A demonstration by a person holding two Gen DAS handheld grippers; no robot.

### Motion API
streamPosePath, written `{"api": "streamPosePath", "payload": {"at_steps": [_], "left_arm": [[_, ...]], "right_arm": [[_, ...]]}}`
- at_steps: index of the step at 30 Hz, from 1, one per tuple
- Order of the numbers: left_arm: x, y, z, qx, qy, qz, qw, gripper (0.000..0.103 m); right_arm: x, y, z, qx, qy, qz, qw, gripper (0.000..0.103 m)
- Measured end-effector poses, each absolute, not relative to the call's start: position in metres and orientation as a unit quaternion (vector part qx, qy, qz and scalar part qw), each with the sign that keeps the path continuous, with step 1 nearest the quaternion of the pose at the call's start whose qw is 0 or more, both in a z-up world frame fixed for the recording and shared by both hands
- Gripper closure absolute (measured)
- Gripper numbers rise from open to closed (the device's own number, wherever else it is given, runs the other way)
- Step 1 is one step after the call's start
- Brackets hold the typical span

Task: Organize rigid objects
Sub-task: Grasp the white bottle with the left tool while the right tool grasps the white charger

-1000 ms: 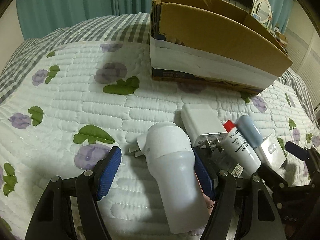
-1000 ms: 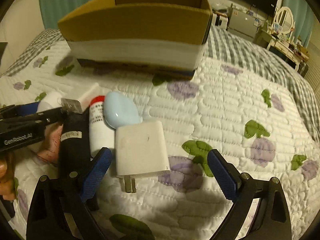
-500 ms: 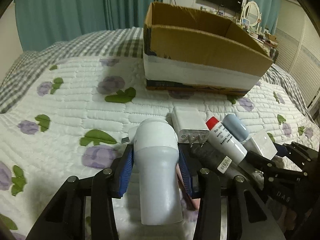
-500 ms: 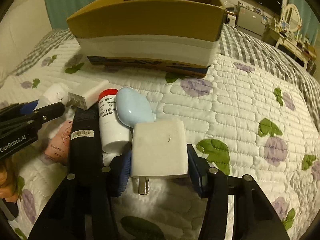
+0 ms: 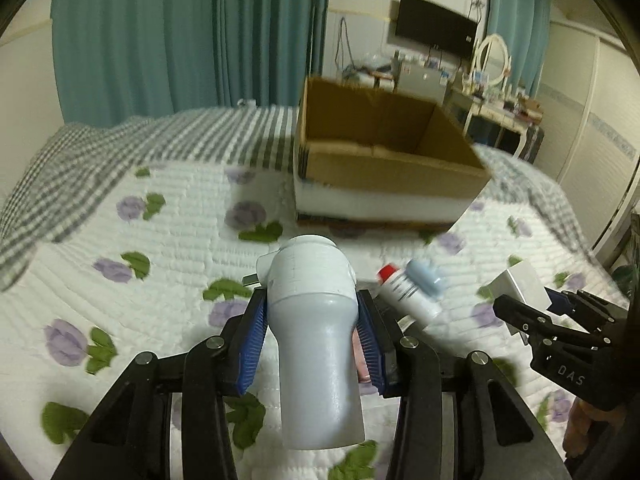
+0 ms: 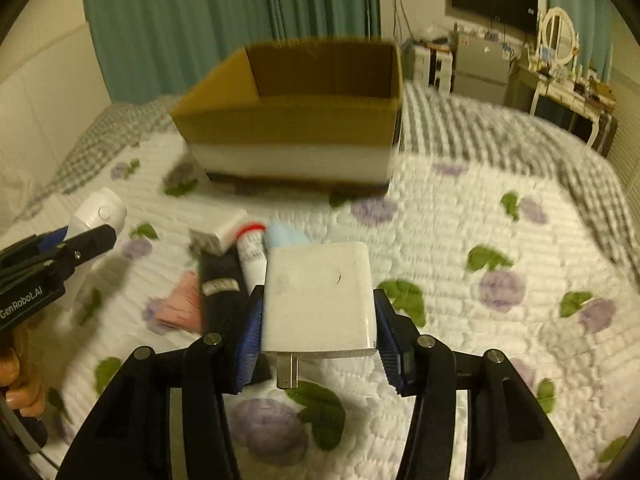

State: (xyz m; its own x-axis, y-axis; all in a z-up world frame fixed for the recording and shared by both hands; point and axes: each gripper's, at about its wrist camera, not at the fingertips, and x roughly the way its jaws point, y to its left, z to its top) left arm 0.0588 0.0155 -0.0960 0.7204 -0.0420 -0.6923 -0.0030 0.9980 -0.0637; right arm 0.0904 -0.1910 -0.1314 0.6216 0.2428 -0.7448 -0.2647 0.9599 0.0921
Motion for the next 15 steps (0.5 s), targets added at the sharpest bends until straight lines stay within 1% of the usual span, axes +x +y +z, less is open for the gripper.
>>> {"api": "streamPosePath", "payload": {"at_steps": [8,15], "left_arm": [[0.040,0.008,-0.027,-0.043,0.307,-0.037,0.950,0.059],[0.038,0.001,0.039,-0.027,0.242,-0.052,0.969,0.059]], "right_arm": [[0.059,-0.195,-0.049,-0.011,0.333,0.146,0.932,0.053],[0.056,-0.195,0.015,-0.013,0.273,0.154,0.950,0.053]]}}
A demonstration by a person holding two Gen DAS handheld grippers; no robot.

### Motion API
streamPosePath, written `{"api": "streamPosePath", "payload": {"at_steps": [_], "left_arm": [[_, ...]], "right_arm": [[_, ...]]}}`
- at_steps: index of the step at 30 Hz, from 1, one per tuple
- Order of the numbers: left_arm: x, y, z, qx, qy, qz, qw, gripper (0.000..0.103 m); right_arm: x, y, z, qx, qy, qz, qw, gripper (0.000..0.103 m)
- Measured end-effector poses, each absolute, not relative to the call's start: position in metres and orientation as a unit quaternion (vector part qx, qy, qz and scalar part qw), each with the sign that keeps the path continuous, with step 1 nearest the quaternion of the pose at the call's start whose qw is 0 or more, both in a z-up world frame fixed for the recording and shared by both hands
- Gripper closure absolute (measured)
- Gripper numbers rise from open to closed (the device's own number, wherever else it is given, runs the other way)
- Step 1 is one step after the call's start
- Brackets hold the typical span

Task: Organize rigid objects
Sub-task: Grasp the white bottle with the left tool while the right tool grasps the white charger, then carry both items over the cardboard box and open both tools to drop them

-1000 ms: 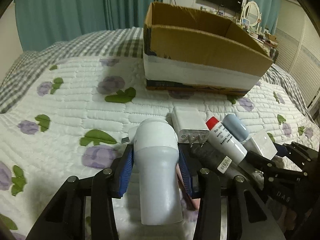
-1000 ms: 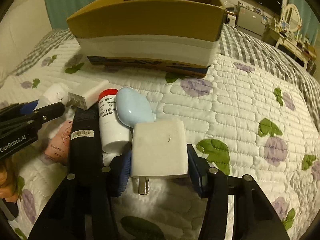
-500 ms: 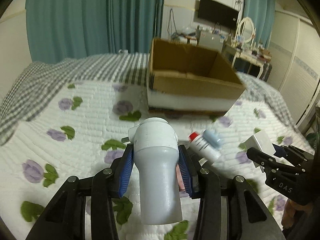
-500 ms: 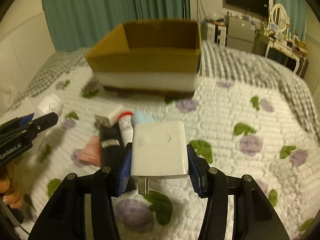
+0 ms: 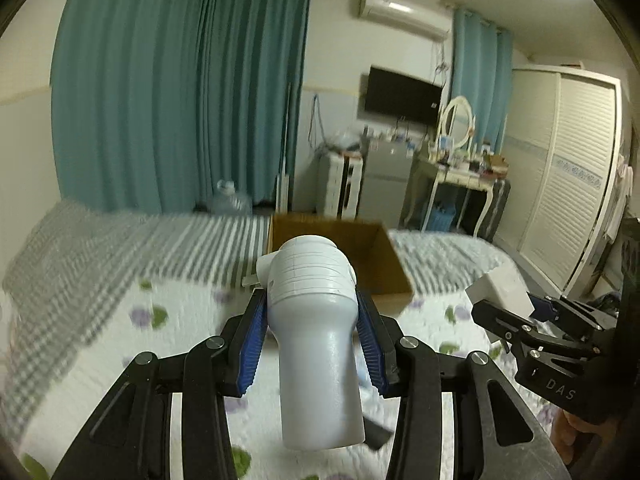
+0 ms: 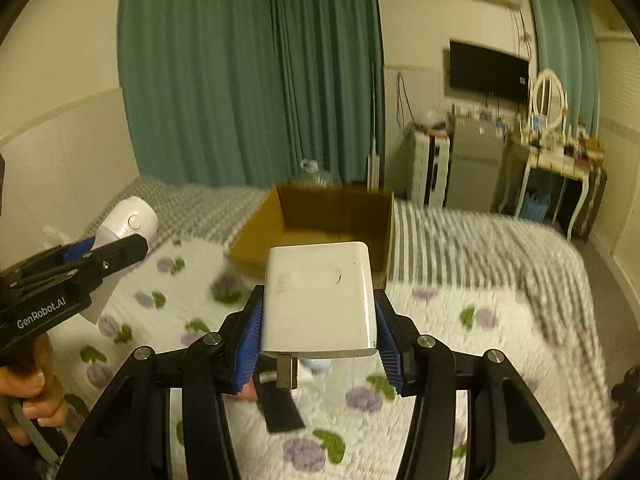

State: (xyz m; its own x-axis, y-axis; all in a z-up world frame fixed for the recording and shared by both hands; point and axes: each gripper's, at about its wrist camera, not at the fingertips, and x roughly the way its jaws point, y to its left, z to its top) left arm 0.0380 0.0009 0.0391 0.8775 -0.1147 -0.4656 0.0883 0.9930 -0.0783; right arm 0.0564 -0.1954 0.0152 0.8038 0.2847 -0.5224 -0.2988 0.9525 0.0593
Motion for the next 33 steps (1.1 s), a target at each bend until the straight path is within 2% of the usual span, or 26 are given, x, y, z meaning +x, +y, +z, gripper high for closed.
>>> {"api": "streamPosePath", "payload": {"at_steps": [7,17,24,33], "left_arm": [[0.070,0.002,0.083,-0.030,0.204,-0.067,0.976,0.059],[0.138,-0.004,0.087,-0.017,0.204,-0.078,0.976,0.059],[0.198,0.000,0.050,-0.023,0.240,-0.073,0.968,0.059],[0.261,-0.005,-0.021,-0.017,0.315,-0.081,0.945,0.059]], "right_arm": [[0.074,-0.195,0.071,-0.029,0.218,0.154,0.963,0.053],[0.133,-0.185,0.101,-0.043,0.189,0.160,0.968,0.053],[0.187,-0.174,0.074,-0.048,0.210,0.163,0.963,0.053],[0.266,-0.162,-0.012,-0.067,0.287,0.163,0.942,0.053]]}}
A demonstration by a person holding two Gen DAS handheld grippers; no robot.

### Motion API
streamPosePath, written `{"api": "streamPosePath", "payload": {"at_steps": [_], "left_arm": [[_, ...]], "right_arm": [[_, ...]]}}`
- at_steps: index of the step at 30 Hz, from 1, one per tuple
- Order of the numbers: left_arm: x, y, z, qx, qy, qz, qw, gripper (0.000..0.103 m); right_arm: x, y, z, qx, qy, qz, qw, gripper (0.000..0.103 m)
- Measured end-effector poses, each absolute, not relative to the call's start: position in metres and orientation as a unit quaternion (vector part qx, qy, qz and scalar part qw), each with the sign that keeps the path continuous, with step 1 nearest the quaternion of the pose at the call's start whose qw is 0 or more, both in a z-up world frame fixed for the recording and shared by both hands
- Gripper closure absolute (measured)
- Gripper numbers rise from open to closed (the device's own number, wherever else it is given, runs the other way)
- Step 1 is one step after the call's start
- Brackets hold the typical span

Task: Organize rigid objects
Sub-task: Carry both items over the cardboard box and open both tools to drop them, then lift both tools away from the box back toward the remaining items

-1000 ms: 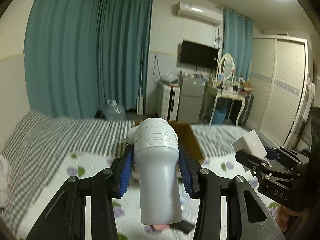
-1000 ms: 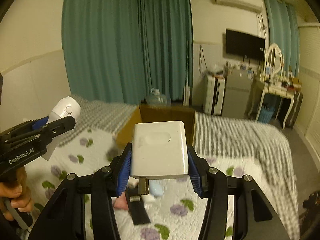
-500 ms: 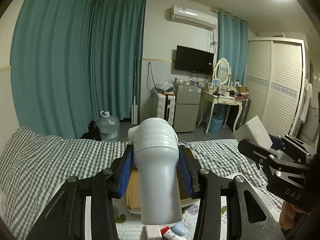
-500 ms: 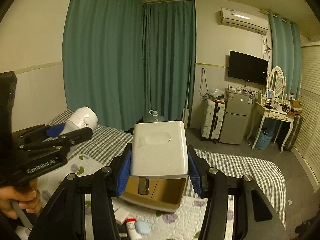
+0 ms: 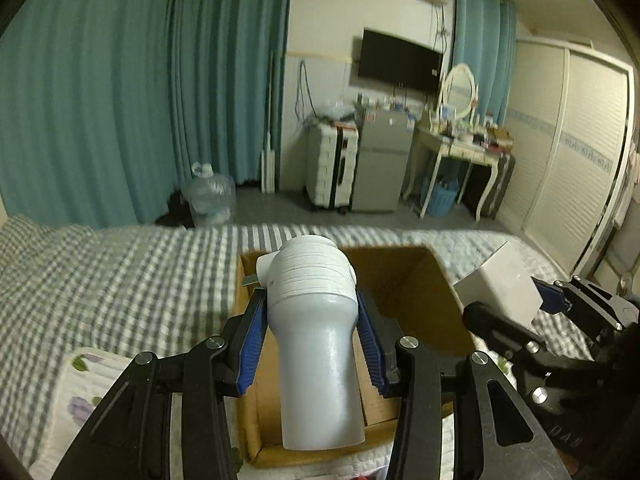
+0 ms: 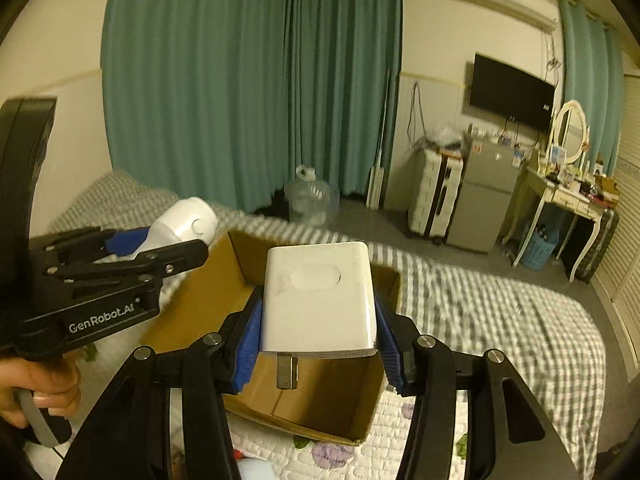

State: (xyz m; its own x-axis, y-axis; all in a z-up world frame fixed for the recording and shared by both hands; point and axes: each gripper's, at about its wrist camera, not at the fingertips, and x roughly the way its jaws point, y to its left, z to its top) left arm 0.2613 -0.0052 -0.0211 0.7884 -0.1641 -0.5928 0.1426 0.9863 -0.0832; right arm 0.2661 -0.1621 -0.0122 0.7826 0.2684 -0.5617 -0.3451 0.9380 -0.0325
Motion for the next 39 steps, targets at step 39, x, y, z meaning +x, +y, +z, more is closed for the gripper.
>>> {"api": "streamPosePath", "payload": {"at_steps": [39], "left_arm": [[0.236,-0.003,0.039,-0.021,0.296,-0.057,0.953,0.046]], "right_arm": [[0.237,-0.188,0.007,-0.059,0.270,0.112,0.954,0.042]]}}
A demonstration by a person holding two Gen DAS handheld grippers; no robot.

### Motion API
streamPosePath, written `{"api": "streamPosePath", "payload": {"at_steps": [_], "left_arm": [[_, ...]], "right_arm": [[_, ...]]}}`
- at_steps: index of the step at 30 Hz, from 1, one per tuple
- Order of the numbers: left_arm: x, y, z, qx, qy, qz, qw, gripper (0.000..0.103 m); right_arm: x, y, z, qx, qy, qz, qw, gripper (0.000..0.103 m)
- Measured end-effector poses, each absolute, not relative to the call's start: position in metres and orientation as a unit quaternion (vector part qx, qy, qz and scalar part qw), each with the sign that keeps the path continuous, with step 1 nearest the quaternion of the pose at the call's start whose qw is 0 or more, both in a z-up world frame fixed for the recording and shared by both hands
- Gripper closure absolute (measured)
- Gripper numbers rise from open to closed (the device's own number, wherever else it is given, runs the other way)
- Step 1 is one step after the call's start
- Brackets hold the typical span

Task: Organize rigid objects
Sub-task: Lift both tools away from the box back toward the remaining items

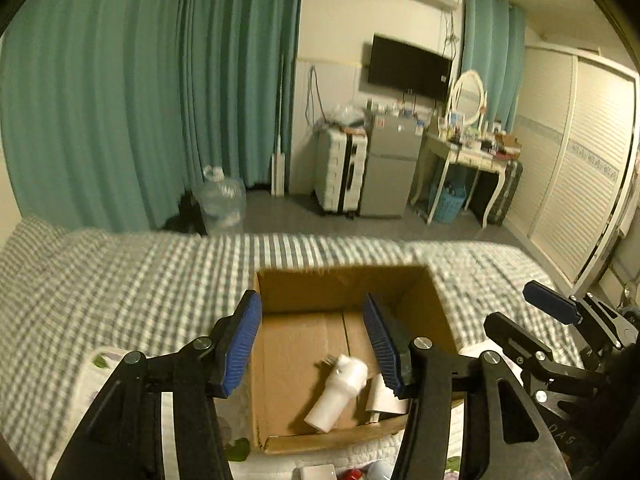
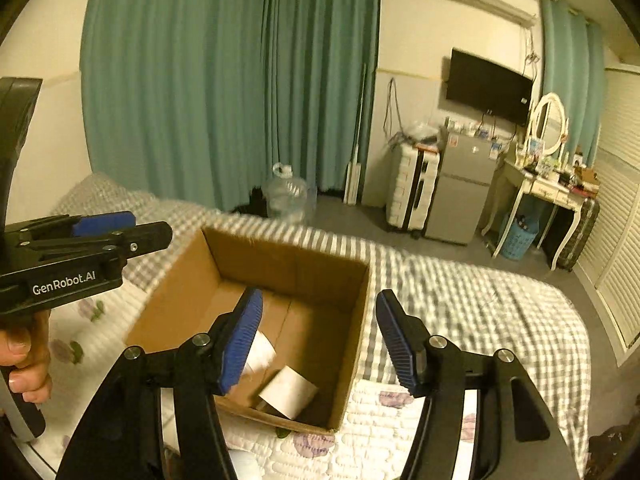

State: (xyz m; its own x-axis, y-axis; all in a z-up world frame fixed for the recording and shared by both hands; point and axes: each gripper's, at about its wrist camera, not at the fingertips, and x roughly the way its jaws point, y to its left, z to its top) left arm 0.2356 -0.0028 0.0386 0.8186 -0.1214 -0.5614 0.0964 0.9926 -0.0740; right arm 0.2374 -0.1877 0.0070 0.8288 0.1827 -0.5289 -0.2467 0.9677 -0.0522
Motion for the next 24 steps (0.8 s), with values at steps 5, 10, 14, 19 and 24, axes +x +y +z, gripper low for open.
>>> {"api": "streamPosePath", "payload": {"at_steps": [5,10,14,19,24], "left_arm": [[0.193,0.000,0.090,-0.018,0.249,-0.046,0.967,0.044],[0.143,0.001,0.135,-0.007,0.195,-0.036,0.980,0.037],[0.109,-0.002,0.160,0.000,0.164,-0.023,0.986,0.035],[0.082,-0.001,0.176,-0.001,0.147,-0.029,0.989,0.034],[0.059,0.005,0.178,-0.005,0.138,-0.023,0.990,0.034]], "right_arm": [[0.193,-0.195,0.060,-0.045,0.227,0.110,0.967,0.035],[0.151,-0.202,0.104,-0.043,0.190,0.117,0.974,0.026],[0.118,-0.202,0.132,-0.043,0.161,0.117,0.979,0.016],[0.090,-0.199,0.154,-0.044,0.148,0.117,0.981,0.012],[0.061,-0.195,0.160,-0.043,0.139,0.121,0.982,0.007]]}}
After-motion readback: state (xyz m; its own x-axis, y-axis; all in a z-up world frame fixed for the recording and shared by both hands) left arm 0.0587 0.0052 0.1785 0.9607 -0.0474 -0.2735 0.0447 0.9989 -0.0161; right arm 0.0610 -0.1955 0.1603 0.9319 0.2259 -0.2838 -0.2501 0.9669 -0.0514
